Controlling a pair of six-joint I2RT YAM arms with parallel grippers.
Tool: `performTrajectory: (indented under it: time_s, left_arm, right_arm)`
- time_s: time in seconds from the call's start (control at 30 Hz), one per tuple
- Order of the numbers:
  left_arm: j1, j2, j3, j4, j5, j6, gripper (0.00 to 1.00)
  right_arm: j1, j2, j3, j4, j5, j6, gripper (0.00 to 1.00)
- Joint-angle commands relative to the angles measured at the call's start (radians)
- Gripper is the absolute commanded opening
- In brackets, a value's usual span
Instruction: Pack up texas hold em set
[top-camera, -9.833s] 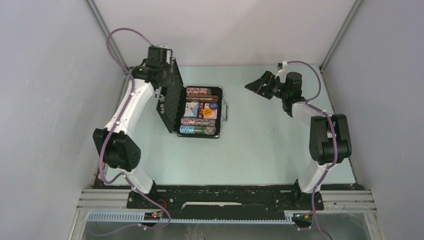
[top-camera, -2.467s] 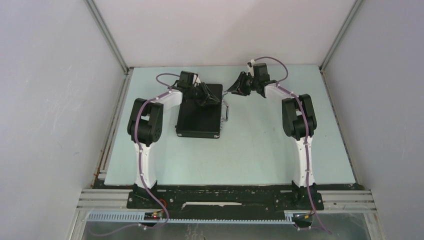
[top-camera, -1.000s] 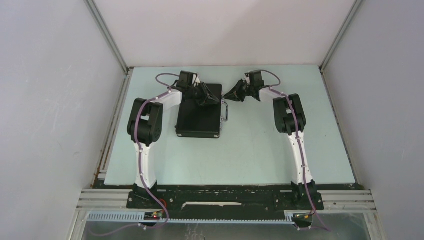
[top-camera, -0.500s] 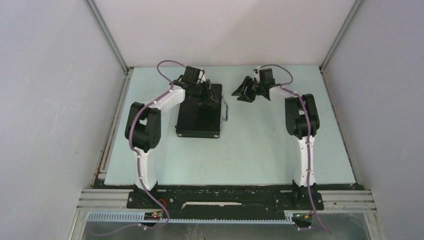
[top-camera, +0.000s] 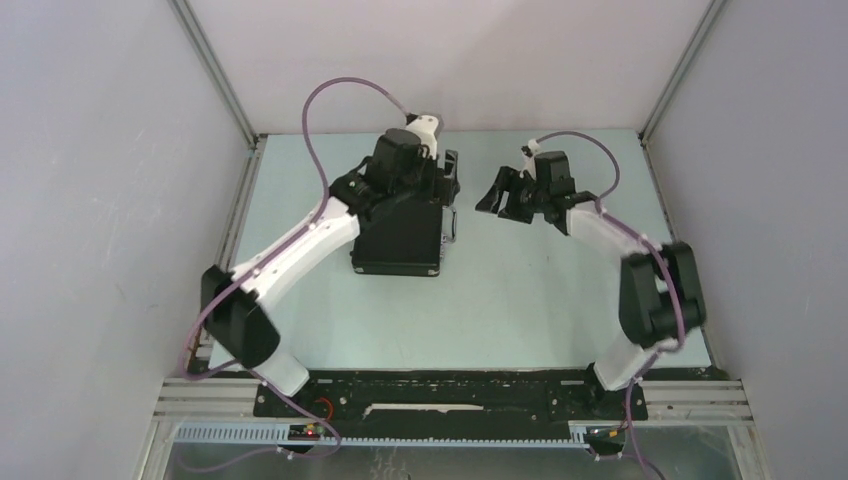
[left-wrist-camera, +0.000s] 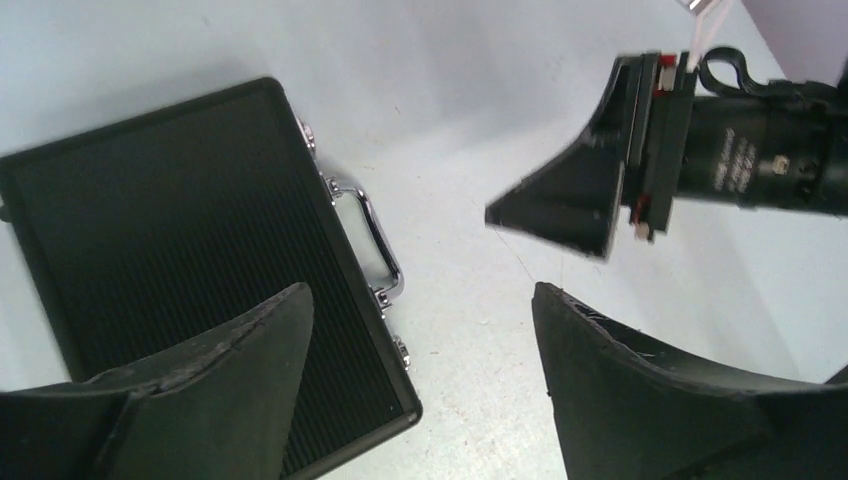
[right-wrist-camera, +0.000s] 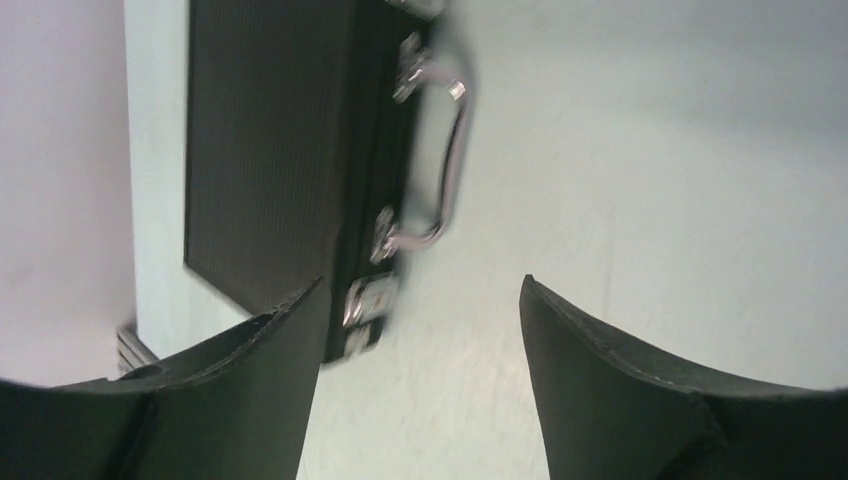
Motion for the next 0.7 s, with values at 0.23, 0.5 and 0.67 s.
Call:
performTrajectory:
  time_s: [0.23,0.5,0.67]
  left_arm:
    - [-0.313,-0.441,-0.145,0.147,-0.488,0.296,1.00]
    - [-0.336,-0.598,0.064,-0.017,-0.358,0.153,1.00]
    - [-0.336,-0.831,-0.010,-0.097,-0.360,0.106,1.00]
  right_arm:
    - [0.304,-0.842,-0.213,-0.507,0.515,-0.097,0.92]
    - [0.310,-1.192,0.007,-0.898,0.636,-0.103,1.00]
    - [0.310,-1.208,0.125,-1.009,0.624,-0.131,1.00]
